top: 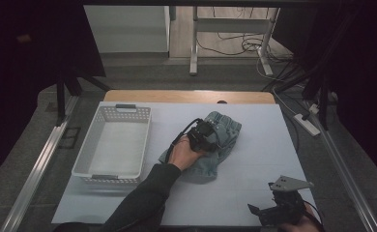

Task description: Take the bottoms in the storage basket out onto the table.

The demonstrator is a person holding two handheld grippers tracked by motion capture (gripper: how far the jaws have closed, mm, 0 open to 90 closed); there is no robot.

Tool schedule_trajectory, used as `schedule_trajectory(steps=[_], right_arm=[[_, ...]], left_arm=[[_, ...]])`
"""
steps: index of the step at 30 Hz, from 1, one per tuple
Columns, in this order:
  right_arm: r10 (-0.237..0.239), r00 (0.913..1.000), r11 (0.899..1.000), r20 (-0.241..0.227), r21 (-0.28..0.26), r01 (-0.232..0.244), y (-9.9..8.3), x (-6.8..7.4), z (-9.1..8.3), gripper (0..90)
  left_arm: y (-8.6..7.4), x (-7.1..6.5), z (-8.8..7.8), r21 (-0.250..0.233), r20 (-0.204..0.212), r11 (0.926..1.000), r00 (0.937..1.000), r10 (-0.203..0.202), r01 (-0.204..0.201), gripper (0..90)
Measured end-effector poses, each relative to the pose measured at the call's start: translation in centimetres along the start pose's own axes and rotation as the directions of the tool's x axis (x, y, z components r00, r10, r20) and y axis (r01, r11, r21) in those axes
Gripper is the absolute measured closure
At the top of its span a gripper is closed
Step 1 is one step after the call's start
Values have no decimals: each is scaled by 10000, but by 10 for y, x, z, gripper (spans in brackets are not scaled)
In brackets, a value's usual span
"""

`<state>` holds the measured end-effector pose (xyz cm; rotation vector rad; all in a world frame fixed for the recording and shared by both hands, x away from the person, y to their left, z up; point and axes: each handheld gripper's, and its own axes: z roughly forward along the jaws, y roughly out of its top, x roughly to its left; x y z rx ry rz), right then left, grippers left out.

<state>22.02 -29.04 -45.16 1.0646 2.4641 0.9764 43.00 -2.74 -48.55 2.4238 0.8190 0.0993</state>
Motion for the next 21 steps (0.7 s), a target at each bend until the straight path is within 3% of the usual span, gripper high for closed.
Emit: schedule_trajectory(steps=[4, 13, 21], right_arm=[[5, 10000, 10000, -1, 5, -5, 0, 0, 0, 2], [-29, 10000, 10000, -10, 19, 29, 0, 0, 0, 2], [-71, 10000, 10000, -17, 28, 71, 0, 0, 1, 2]], left_arm=[[-4, 5, 4, -164, 113, 9998, 9999, 105, -103, 474], [-7, 9, 9, -226, 423, 9997, 9991, -50, 60, 385], [-13, 10, 12, -574, 743, 9978, 9968, -286, 329, 279]])
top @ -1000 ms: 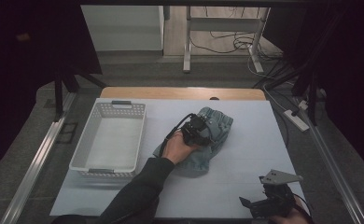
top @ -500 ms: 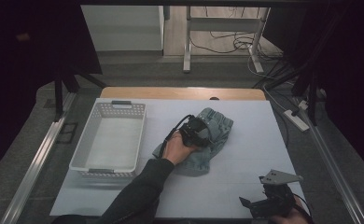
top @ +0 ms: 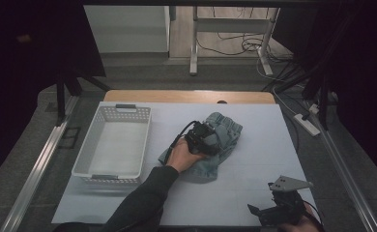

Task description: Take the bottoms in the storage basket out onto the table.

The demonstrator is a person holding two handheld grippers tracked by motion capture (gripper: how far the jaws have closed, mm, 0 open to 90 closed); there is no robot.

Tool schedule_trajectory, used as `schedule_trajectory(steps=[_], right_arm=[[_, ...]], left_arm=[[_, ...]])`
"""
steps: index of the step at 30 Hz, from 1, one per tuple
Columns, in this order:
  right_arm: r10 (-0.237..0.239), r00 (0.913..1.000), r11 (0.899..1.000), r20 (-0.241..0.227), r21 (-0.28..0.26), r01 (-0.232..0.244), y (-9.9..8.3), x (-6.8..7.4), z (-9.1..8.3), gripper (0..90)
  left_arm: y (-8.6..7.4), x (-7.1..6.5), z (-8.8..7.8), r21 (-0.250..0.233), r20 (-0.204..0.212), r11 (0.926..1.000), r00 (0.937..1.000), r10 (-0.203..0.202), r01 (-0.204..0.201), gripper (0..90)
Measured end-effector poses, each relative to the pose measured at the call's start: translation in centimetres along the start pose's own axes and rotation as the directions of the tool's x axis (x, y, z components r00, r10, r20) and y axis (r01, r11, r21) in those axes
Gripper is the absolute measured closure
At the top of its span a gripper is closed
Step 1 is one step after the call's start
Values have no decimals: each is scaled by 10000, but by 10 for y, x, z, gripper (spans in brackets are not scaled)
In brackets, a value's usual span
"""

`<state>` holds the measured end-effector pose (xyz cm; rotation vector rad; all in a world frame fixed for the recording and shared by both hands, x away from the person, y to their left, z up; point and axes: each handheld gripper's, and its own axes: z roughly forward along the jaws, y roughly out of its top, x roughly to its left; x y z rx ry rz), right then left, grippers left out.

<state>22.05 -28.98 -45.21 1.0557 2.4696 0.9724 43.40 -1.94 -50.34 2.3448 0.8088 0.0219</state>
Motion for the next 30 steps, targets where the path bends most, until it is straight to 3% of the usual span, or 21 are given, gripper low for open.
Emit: schedule_trajectory(steps=[9, 19, 26, 30], right_arm=[[-13, 10000, 10000, -17, 18, 13, 0, 0, 0, 2], [-28, 10000, 10000, -35, 30, 28, 0, 0, 0, 2], [-38, 10000, 10000, -46, 41, 38, 0, 0, 1, 2], [-60, 10000, 10000, -45, 77, 61, 0, 0, 1, 2]], left_arm=[[2, -2, -1, 50, -71, 9999, 9999, 125, -124, 236], [4, -7, -4, 30, -878, 9995, 9957, 310, -309, 115], [4, -4, -9, 144, -390, 9997, 9991, -168, 174, 69], [3, -4, -10, 89, -98, 9998, 9998, -152, 153, 17]])
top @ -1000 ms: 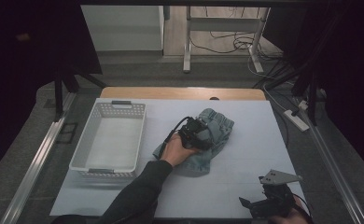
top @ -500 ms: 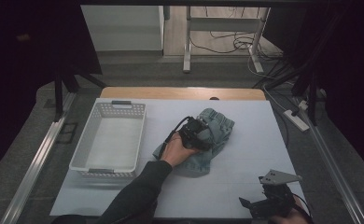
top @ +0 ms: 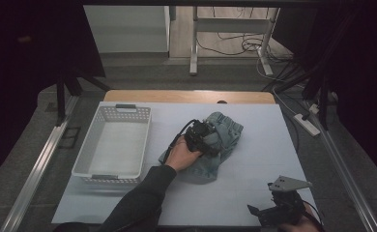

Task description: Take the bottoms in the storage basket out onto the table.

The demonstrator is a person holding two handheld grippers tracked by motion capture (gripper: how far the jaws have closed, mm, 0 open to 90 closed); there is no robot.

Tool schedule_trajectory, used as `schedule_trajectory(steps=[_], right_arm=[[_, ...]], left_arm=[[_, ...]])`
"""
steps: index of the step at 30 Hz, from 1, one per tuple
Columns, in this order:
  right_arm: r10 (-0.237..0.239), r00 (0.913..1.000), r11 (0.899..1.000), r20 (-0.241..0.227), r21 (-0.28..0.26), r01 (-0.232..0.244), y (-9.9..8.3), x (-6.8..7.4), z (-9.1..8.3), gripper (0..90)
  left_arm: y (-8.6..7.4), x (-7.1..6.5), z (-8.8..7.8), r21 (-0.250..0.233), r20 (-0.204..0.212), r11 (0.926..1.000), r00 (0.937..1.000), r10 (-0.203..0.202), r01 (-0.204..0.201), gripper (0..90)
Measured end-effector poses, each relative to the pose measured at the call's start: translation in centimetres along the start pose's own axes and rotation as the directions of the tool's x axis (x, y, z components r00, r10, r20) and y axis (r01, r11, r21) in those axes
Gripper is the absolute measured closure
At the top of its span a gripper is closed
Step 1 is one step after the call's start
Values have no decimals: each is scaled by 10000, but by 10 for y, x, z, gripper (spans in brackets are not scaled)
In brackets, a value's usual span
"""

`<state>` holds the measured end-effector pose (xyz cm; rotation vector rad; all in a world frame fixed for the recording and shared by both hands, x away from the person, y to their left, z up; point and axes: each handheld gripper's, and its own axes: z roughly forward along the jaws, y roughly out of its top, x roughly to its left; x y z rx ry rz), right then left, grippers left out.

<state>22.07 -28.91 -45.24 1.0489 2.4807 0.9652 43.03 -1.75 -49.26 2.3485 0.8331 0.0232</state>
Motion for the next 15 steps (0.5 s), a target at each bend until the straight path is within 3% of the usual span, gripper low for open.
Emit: schedule_trajectory(steps=[15], right_arm=[[-74, 10000, 10000, -22, 58, 74, 0, 1, 1, 2]], left_arm=[[-4, 3, -11, -693, 377, 9976, 9993, -31, 58, 0]])
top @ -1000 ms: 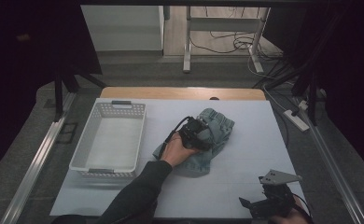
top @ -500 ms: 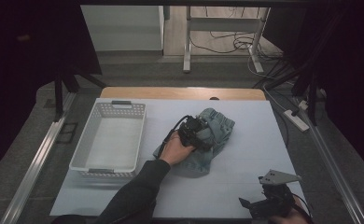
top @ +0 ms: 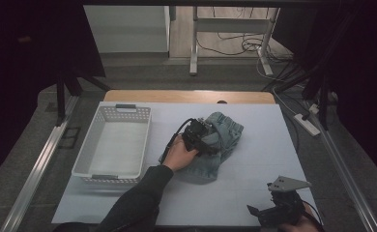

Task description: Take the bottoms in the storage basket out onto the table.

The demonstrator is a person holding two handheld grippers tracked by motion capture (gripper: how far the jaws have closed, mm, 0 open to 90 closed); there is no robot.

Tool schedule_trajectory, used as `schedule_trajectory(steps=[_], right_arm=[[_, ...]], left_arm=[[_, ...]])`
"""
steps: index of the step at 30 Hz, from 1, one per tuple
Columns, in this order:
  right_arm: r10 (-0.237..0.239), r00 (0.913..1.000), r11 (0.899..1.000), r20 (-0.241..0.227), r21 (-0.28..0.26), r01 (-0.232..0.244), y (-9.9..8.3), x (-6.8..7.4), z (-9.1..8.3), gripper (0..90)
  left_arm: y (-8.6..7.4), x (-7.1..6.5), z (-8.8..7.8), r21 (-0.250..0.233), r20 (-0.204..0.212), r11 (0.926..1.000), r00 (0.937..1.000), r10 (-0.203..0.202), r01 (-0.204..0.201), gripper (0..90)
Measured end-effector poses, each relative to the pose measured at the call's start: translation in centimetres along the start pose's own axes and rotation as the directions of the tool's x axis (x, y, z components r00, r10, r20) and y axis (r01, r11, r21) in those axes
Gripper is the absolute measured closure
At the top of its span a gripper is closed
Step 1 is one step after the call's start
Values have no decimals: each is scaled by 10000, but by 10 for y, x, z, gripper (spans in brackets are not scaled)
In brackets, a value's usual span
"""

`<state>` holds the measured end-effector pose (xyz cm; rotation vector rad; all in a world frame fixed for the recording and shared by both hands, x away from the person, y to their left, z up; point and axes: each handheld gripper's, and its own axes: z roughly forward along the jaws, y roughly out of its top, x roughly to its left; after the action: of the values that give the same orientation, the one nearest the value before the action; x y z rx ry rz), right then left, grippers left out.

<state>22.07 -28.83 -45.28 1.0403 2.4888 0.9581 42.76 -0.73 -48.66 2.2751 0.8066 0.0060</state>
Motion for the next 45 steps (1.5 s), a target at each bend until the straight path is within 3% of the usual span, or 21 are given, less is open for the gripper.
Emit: schedule_trajectory(steps=[12, 21, 33, 37, 41, 45], right_arm=[[-15, 10000, 10000, -14, 40, 15, 0, 0, 1, 2], [-37, 10000, 10000, -24, 85, 38, 0, 0, 1, 2], [-9, 10000, 10000, -27, 99, 9, 0, 0, 1, 2], [-12, 10000, 9999, -25, 105, 12, 0, 0, 1, 2], [-26, 10000, 10000, -11, 95, 26, 0, 0, 1, 2], [-3, 10000, 9999, -9, 111, 3, 0, 0, 1, 2]], left_arm=[[-2, -2, -11, -114, -21, 9994, 9995, 322, -323, 0], [-1, -5, -20, -303, 561, 9975, 9963, 658, -642, 0], [-5, -11, -31, -615, 610, 9900, 9895, 1307, -1269, 0], [-8, -12, -36, -833, 550, 9888, 9901, 1289, -1241, 0], [-14, -10, -39, -1157, 842, 9892, 9915, 997, -897, 0], [-19, -10, -40, -1145, 944, 9896, 9907, 981, -871, 0]])
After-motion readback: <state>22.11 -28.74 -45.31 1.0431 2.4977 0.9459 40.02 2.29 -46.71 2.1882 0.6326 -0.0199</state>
